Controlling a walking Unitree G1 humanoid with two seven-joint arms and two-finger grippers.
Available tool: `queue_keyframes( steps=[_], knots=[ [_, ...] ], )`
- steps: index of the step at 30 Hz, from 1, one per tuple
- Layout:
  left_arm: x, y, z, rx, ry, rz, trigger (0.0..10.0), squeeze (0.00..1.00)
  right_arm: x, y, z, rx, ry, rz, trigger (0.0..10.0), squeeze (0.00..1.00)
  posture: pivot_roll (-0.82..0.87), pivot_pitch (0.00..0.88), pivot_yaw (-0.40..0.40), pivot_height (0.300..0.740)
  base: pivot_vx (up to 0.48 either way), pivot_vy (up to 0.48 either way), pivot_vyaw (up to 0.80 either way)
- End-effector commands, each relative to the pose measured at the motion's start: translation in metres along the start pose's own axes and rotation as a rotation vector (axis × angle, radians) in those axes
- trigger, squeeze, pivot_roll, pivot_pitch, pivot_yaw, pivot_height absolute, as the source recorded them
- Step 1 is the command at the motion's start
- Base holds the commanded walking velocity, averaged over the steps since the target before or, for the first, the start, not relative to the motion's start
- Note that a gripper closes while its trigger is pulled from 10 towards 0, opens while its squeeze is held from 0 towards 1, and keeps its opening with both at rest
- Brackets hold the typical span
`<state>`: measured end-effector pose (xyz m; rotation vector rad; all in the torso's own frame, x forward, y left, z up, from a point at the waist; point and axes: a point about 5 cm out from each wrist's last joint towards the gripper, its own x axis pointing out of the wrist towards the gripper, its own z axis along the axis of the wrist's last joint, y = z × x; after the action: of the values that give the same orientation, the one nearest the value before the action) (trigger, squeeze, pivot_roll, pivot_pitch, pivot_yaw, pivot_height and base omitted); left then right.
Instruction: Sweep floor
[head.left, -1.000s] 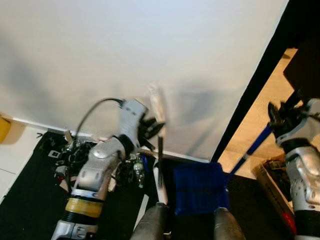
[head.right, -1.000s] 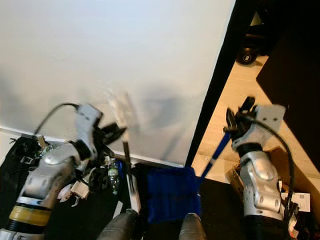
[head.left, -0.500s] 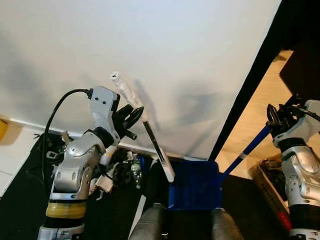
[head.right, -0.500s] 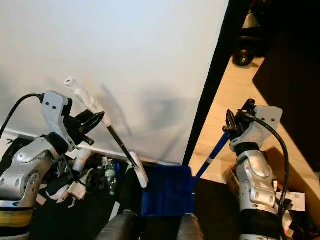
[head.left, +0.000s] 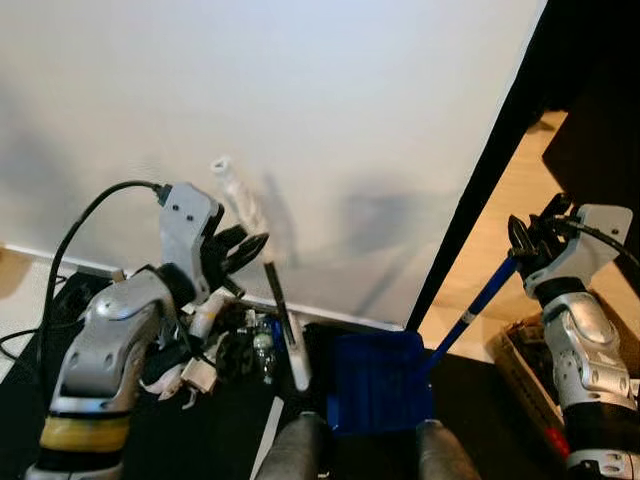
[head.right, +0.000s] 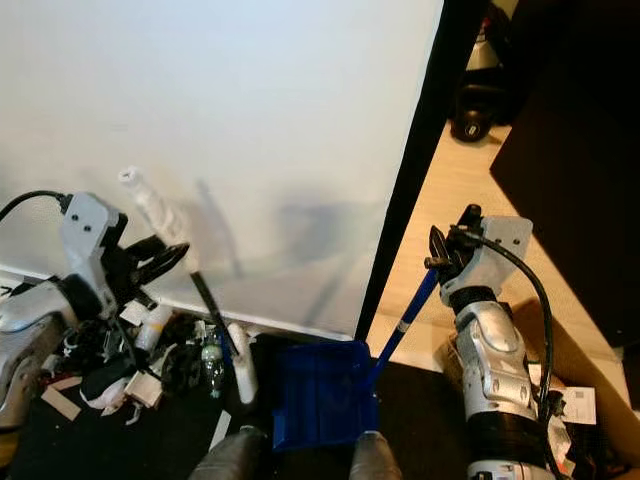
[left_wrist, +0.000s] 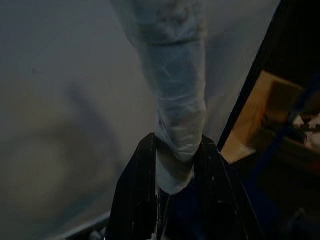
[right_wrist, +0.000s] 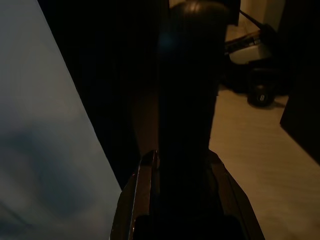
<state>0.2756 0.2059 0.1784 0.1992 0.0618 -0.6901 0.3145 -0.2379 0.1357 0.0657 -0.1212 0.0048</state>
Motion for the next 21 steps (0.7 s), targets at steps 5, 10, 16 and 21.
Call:
queue_keyframes(
  steps=[5, 10, 16, 21],
  knots=[
    [-0.006, -0.007, -0.011, -0.004, 0.028, -0.049, 10.0, 0.0, 0.002, -0.002, 0.001, -0.001, -0.015, 0.006, 10.0, 0.0, 0.07, 0.091, 0.029, 0.74, 0.0, 0.0, 0.0],
    [-0.001, -0.022, -0.034, -0.063, 0.057, -0.067, 10.0, 0.0, 0.004, 0.0, 0.001, 0.0, -0.018, 0.013, 10.0, 0.0, 0.07, 0.084, 0.023, 0.74, 0.0, 0.0, 0.0],
    [0.016, -0.017, -0.04, -0.051, 0.026, 0.089, 10.0, 0.0, 0.006, -0.004, 0.002, -0.004, -0.022, 0.011, 10.0, 0.0, 0.06, 0.075, 0.019, 0.74, 0.0, 0.0, 0.0],
    [0.033, -0.007, -0.048, -0.006, 0.045, 0.211, 10.0, 0.0, 0.008, -0.004, 0.002, -0.006, -0.025, 0.011, 10.0, 0.0, 0.06, 0.072, 0.015, 0.74, 0.0, 0.0, 0.0]
  ],
)
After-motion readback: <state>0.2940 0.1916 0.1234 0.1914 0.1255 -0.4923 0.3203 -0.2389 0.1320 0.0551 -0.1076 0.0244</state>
